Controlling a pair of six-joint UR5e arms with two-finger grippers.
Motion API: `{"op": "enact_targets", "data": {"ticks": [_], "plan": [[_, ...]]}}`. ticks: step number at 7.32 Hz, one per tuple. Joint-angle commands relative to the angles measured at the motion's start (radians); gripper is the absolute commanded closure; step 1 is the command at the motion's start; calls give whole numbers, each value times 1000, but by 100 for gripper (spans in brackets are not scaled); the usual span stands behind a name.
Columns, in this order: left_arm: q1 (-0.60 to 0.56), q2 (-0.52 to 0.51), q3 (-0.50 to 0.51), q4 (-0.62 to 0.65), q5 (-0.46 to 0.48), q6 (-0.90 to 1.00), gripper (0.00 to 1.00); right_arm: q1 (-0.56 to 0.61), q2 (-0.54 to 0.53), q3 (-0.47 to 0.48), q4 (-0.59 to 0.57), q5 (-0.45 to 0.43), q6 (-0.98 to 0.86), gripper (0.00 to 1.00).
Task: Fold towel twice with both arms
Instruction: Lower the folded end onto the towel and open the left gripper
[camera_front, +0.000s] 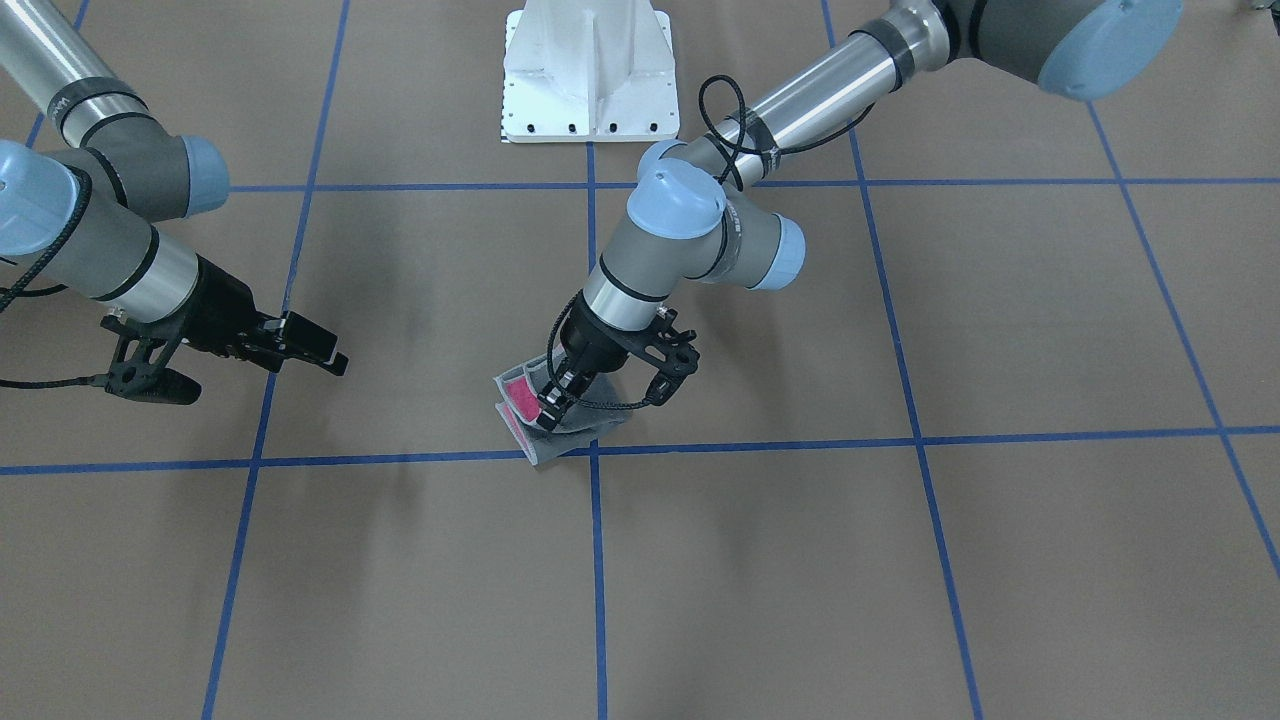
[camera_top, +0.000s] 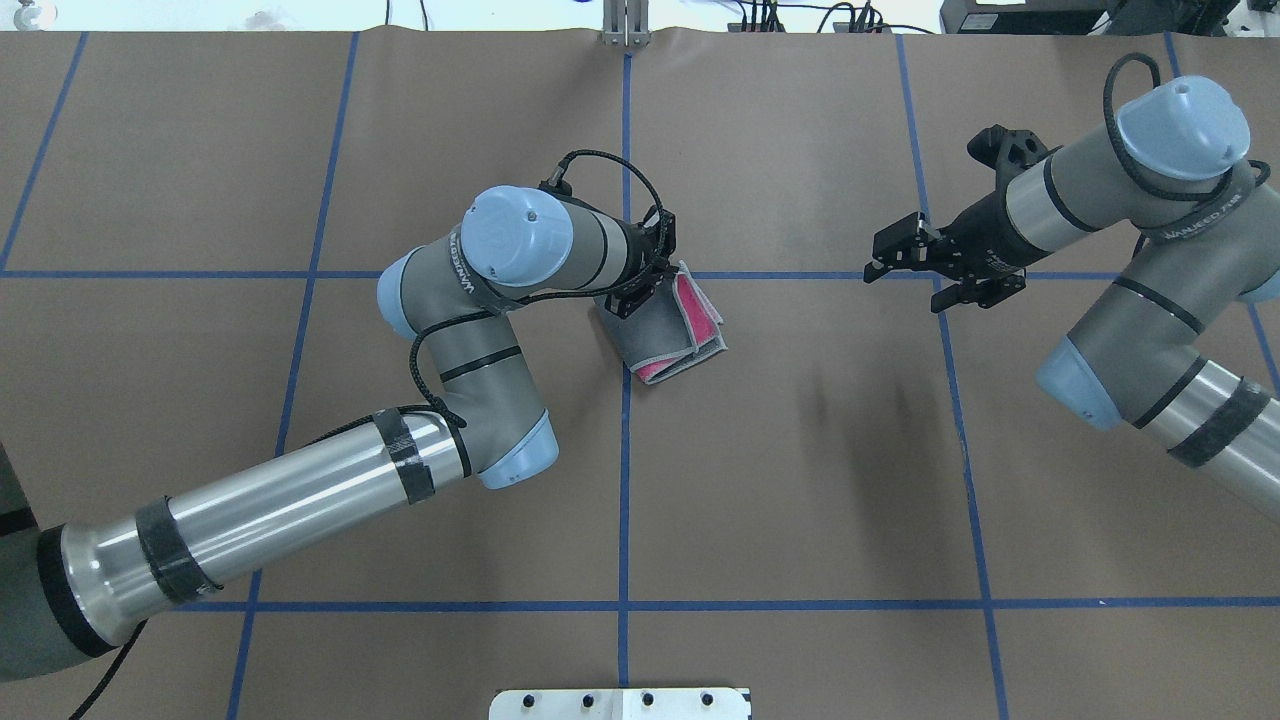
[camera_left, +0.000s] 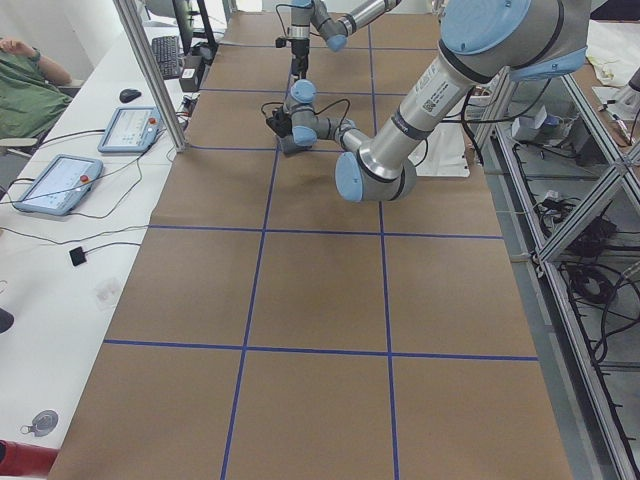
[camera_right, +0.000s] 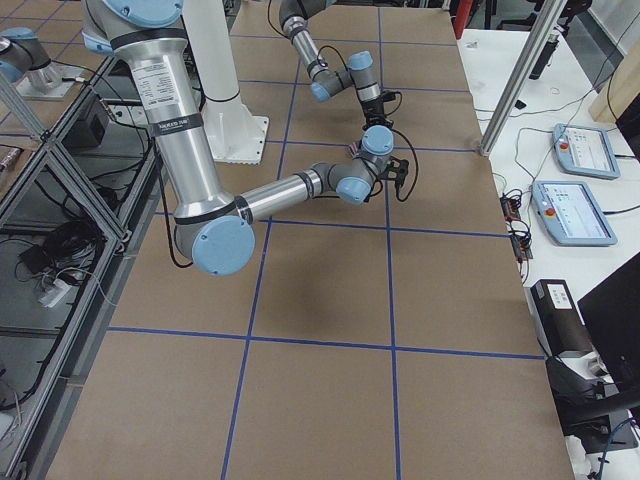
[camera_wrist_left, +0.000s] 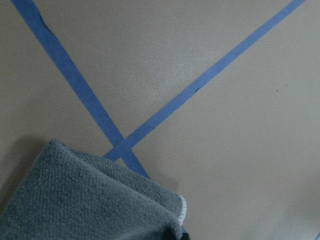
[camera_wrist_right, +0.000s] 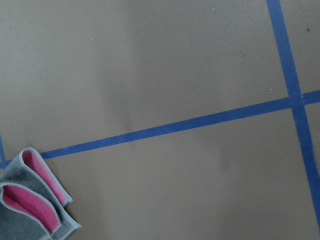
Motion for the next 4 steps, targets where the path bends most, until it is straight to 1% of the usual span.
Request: {"op": "enact_targets", "data": {"ticks": [1, 2, 3, 4], "plan": [[3, -36, 51, -1, 43, -27, 100, -1, -1, 0, 0, 0, 2, 0], [3, -60, 83, -1, 45, -27, 71, -1, -1, 1, 2, 0, 2, 0], [4, -60, 87, -11, 47, -27, 34, -1, 0, 3, 2, 0, 3, 0], [6, -65, 93, -11, 74, -27, 1, -1, 0, 5, 2, 0, 5, 0]]}}
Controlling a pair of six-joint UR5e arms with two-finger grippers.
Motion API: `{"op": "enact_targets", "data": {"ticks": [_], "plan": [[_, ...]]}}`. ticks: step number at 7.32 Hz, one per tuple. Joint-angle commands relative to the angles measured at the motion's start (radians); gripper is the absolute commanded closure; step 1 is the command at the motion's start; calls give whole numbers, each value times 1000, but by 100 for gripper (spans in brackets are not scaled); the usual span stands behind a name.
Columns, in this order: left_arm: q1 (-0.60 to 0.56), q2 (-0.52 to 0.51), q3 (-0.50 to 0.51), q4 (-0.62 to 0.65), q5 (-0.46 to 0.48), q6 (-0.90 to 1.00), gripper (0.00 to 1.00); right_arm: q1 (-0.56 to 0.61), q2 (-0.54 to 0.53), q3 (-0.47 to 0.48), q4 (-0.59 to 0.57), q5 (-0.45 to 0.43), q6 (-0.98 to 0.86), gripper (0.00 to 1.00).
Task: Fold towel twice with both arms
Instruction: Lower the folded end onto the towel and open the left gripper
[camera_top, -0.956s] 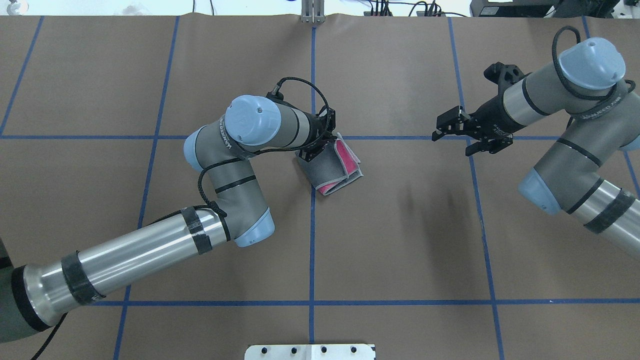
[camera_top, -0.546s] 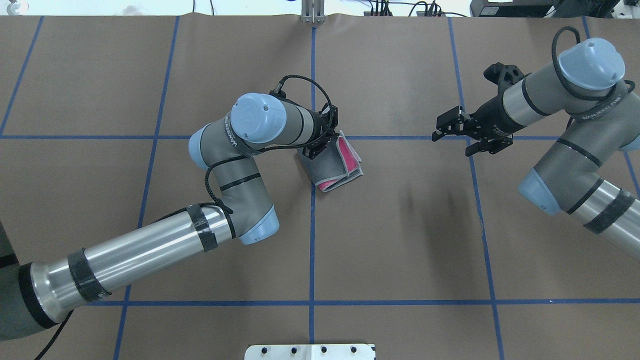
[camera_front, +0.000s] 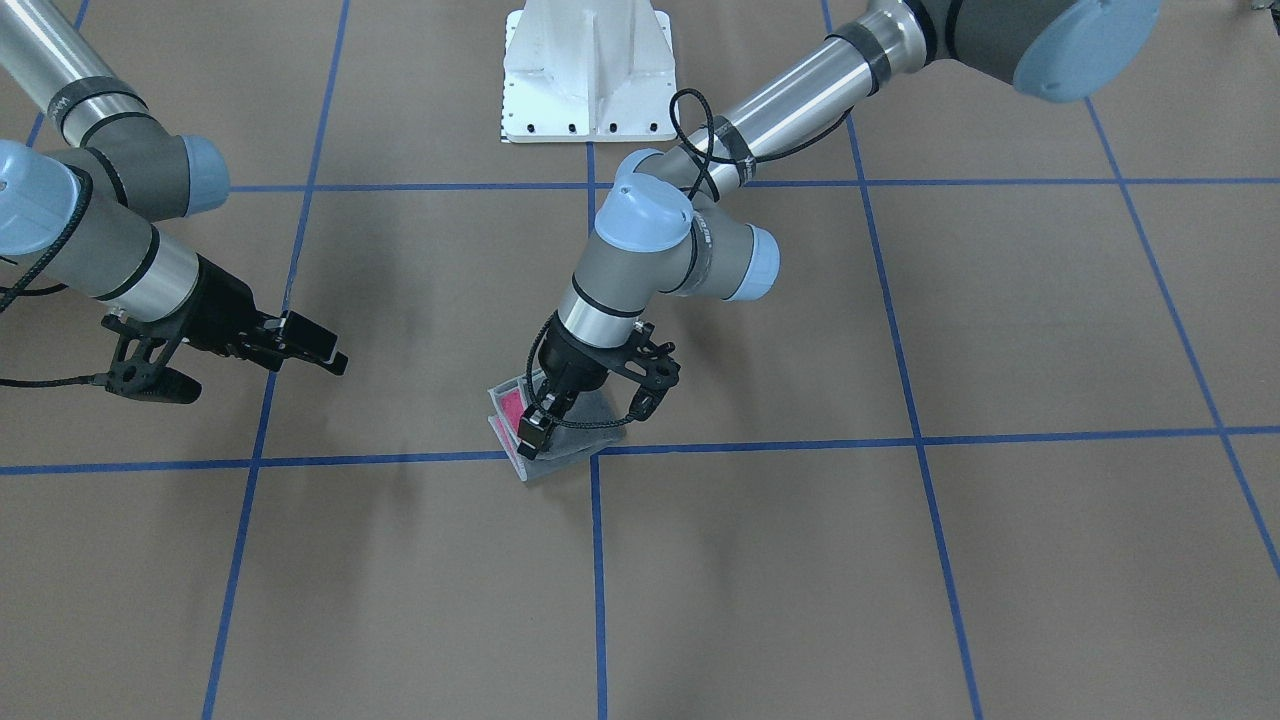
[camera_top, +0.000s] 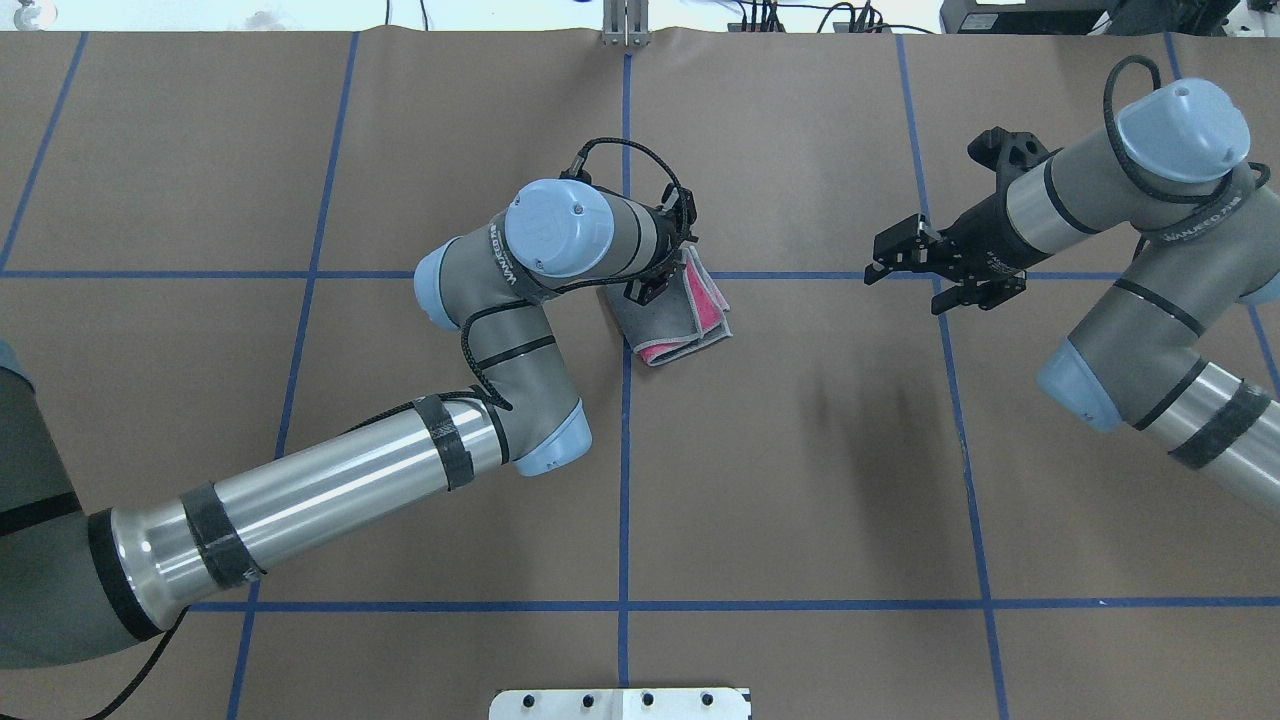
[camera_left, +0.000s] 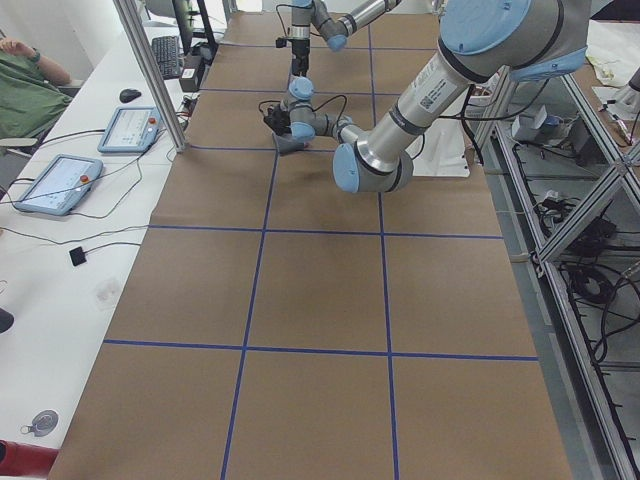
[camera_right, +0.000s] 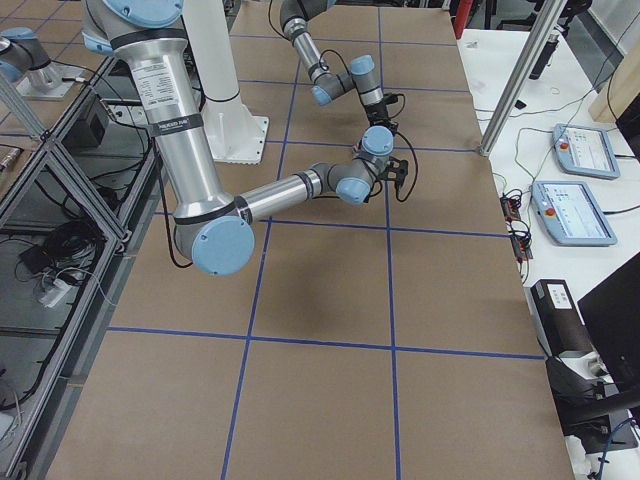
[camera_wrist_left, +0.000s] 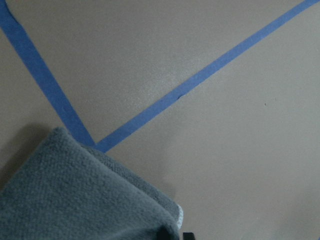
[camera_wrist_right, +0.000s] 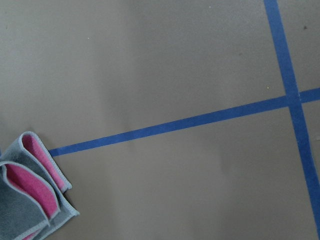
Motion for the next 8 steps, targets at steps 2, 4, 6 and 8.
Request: {"op": "enact_targets", "data": {"ticks": [2, 4, 6, 8], "plan": [[-4, -26, 18, -3, 22, 0, 0, 0, 5, 6, 0, 0, 12, 0], [-38, -30, 11, -3, 8, 13, 0, 0, 13, 10, -1, 5, 14, 0], [-101, -23, 9, 0, -106, 24, 0, -2, 25, 17, -1, 5, 20, 0], [-145, 26, -6, 9, -206, 165, 0, -37, 78, 13, -1, -1, 99, 0]]}}
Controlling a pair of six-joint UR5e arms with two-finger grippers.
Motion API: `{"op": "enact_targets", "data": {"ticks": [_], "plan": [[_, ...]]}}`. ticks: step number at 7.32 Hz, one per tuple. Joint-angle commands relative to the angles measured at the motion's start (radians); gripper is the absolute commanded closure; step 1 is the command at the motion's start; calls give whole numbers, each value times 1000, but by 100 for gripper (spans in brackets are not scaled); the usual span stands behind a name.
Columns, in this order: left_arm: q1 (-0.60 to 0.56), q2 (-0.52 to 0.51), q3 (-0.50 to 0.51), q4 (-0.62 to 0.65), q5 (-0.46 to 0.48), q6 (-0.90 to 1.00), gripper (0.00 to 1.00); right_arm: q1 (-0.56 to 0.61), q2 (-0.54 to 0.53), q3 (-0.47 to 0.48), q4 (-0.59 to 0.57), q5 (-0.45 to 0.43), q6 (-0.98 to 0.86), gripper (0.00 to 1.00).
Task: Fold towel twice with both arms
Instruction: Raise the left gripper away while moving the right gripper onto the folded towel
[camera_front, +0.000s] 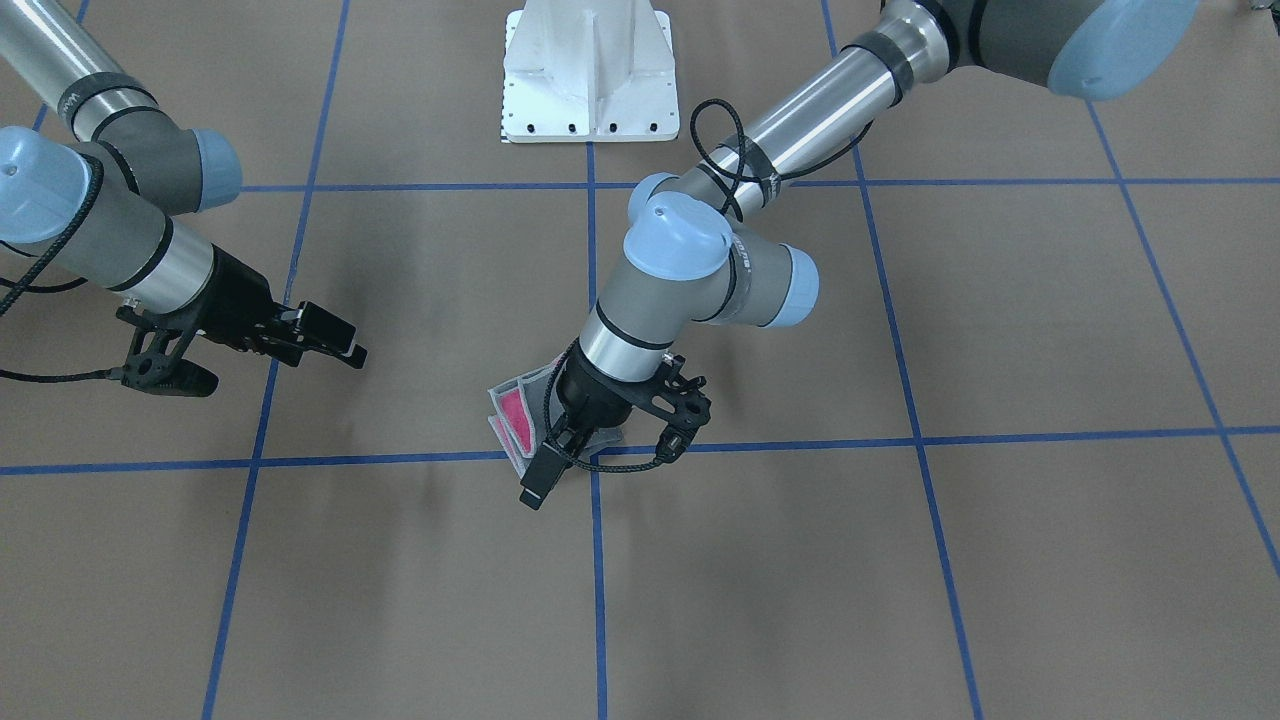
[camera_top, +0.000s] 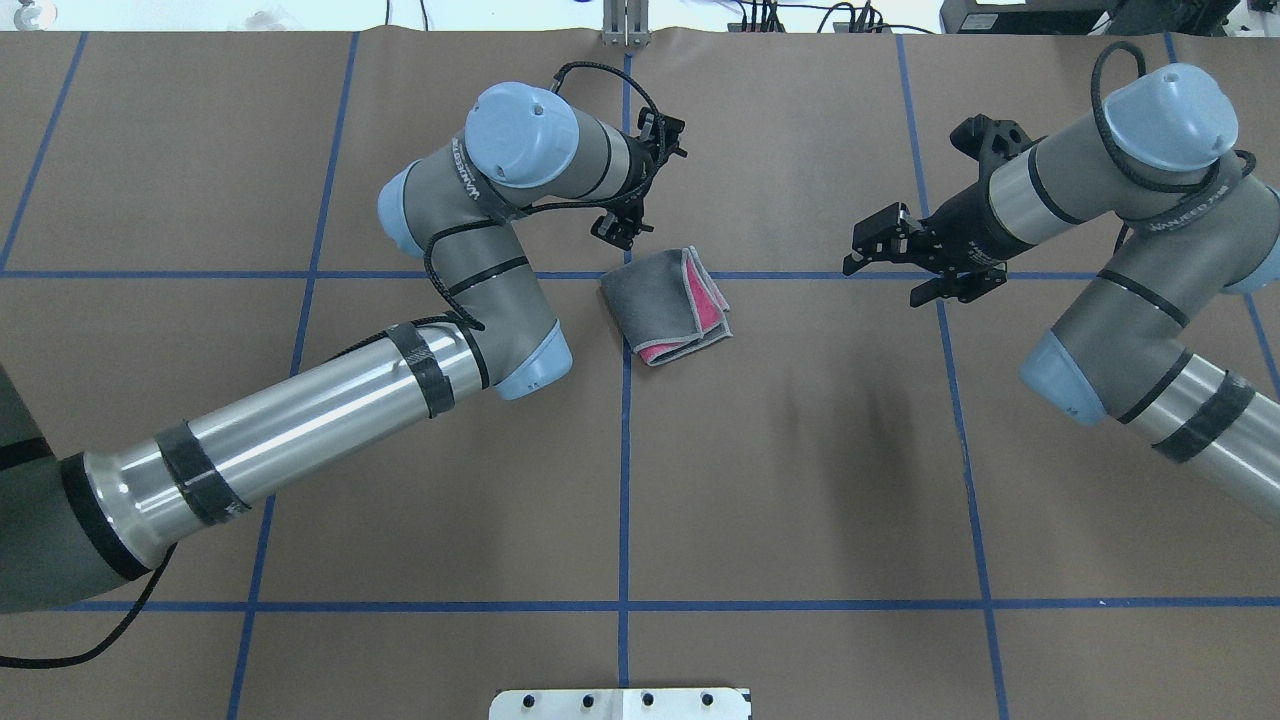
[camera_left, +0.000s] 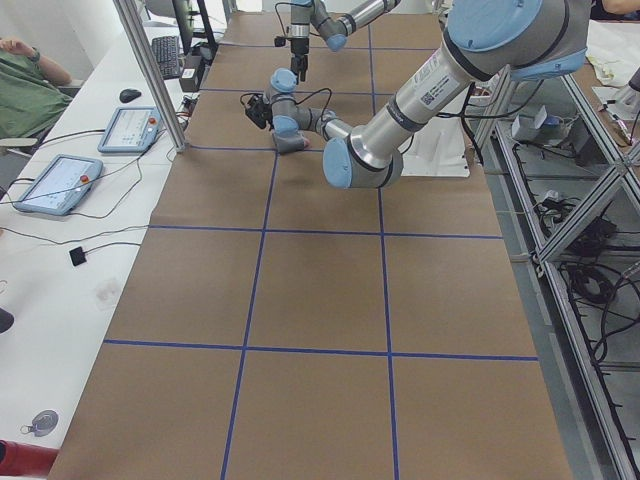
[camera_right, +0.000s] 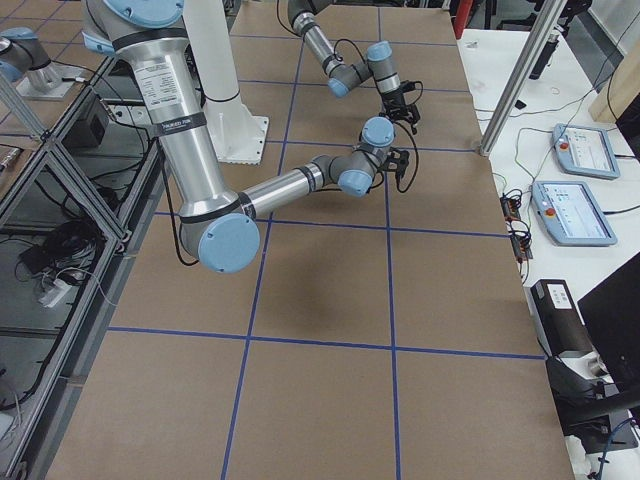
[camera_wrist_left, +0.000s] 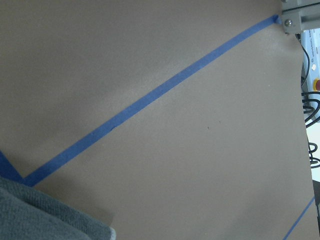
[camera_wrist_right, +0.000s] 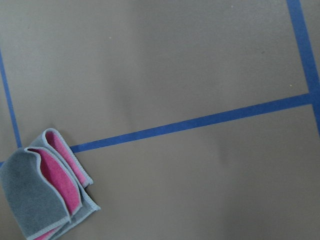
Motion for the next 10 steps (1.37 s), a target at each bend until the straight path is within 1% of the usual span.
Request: {"op": "enact_targets", "data": {"ticks": [1, 2, 3, 4, 5, 6, 7, 8, 9, 10], "plan": [[-90, 86, -41, 2, -157, 93, 0, -55, 61, -5, 0, -22, 61, 1], [-139, 154, -82, 1, -245, 163, 0, -91, 86, -8, -3, -68, 76, 1], [-172, 206, -104, -4, -291, 234, 0, -139, 109, -11, -9, -147, 76, 2], [-195, 222, -109, -2, -343, 282, 0, -176, 147, -49, -8, -218, 76, 8], [-216, 222, -110, -2, -382, 284, 0, -181, 176, -80, -9, -223, 74, 19], [-223, 229, -115, -8, -402, 285, 0, -185, 178, -95, -9, -234, 71, 29], [-223, 249, -133, -10, -405, 285, 0, -196, 187, -118, -6, -255, 74, 35], [-223, 249, -135, -10, -405, 285, 0, -202, 228, -158, -8, -266, 74, 38], [-226, 251, -133, -11, -405, 285, 0, -208, 264, -189, -8, -266, 74, 37], [-227, 251, -133, -11, -405, 285, 0, -218, 269, -190, -8, -268, 74, 37]]}}
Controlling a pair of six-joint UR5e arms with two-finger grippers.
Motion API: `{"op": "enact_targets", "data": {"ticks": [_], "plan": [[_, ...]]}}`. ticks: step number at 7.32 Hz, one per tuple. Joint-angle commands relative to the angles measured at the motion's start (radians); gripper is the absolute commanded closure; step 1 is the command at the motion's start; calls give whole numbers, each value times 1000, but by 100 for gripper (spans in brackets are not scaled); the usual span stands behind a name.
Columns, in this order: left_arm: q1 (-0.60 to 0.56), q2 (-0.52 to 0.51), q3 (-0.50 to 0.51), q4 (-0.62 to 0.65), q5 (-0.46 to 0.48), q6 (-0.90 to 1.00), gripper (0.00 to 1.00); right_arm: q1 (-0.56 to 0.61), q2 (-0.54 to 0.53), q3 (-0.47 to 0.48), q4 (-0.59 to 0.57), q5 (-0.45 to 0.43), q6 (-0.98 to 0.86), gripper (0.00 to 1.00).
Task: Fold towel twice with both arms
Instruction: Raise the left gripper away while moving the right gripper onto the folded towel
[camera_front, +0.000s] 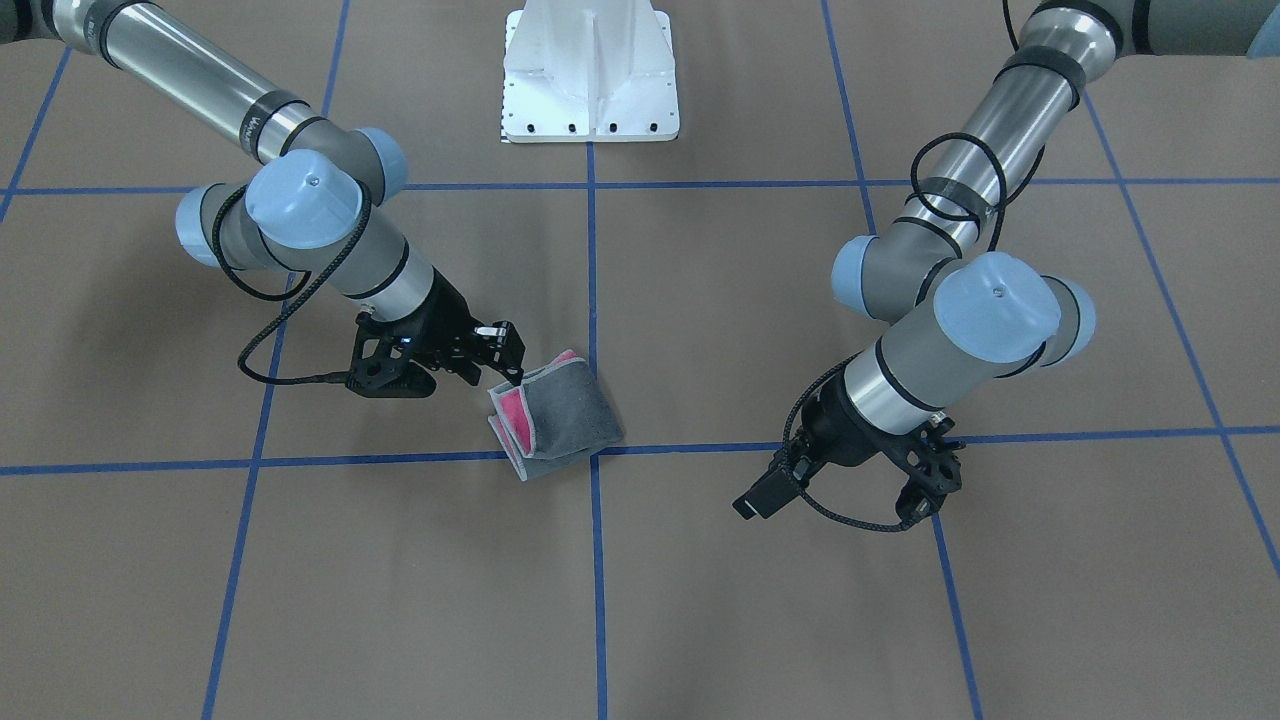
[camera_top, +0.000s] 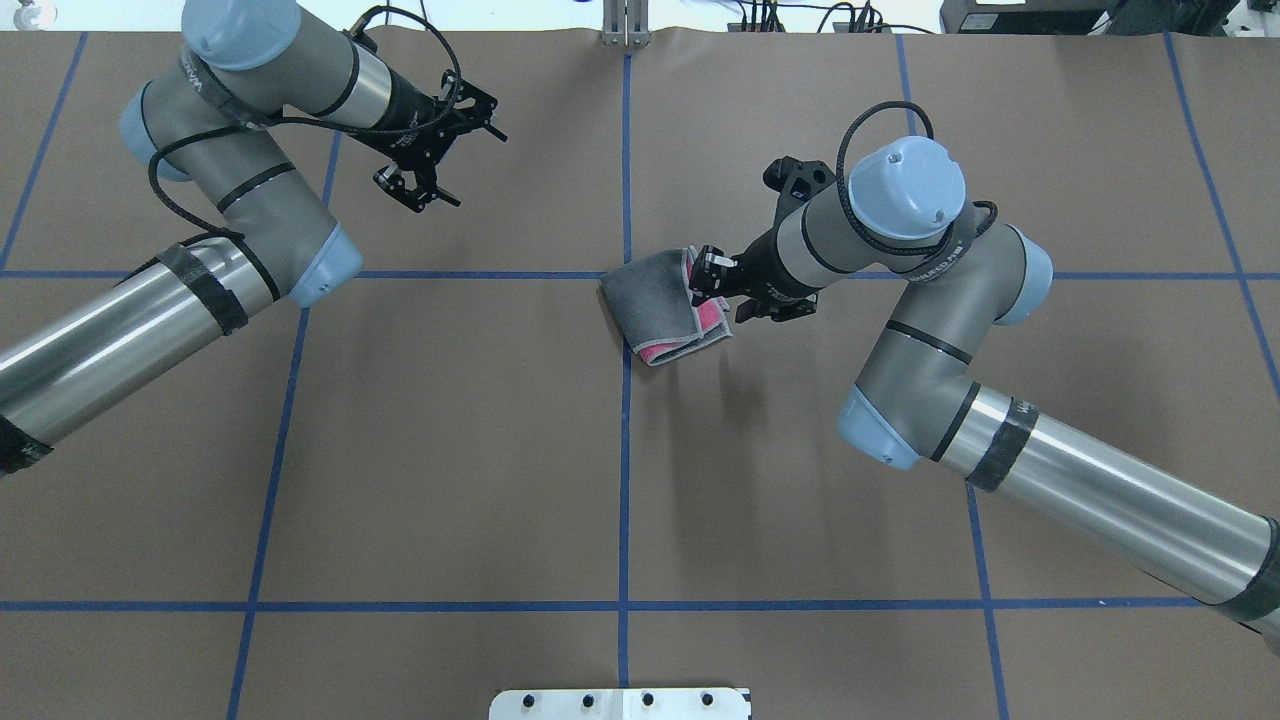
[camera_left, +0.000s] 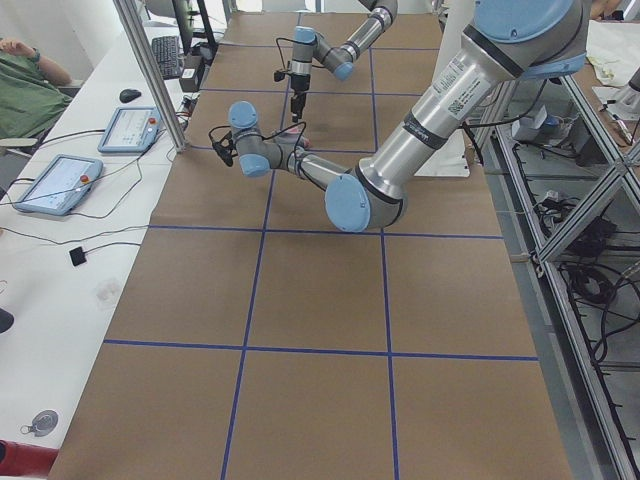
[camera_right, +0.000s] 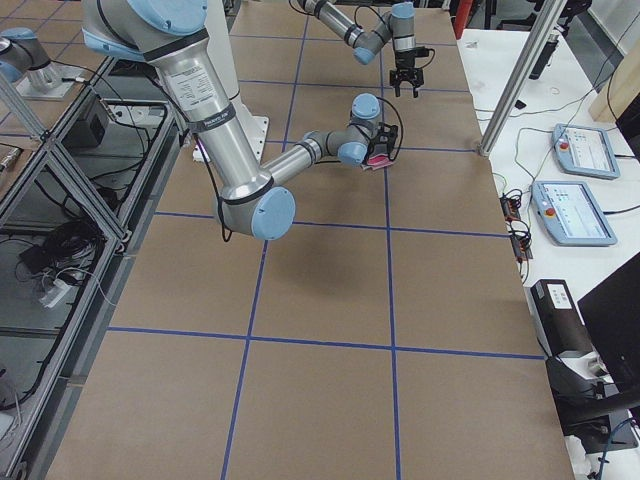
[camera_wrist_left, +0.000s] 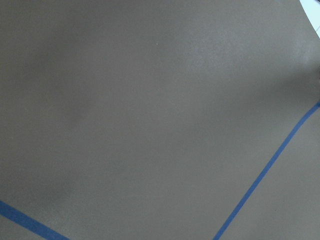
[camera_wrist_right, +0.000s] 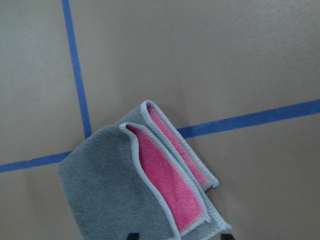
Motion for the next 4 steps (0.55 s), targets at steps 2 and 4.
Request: {"op": "enact_targets", "data": {"ticks": [2, 4], "plan": [[-2, 1, -1, 1, -1, 0, 0, -27, 20, -23, 0, -22, -3, 36], [-4, 0, -1, 2, -1, 0, 0, -45, 22, -44, 0, -31, -1, 38]]}}
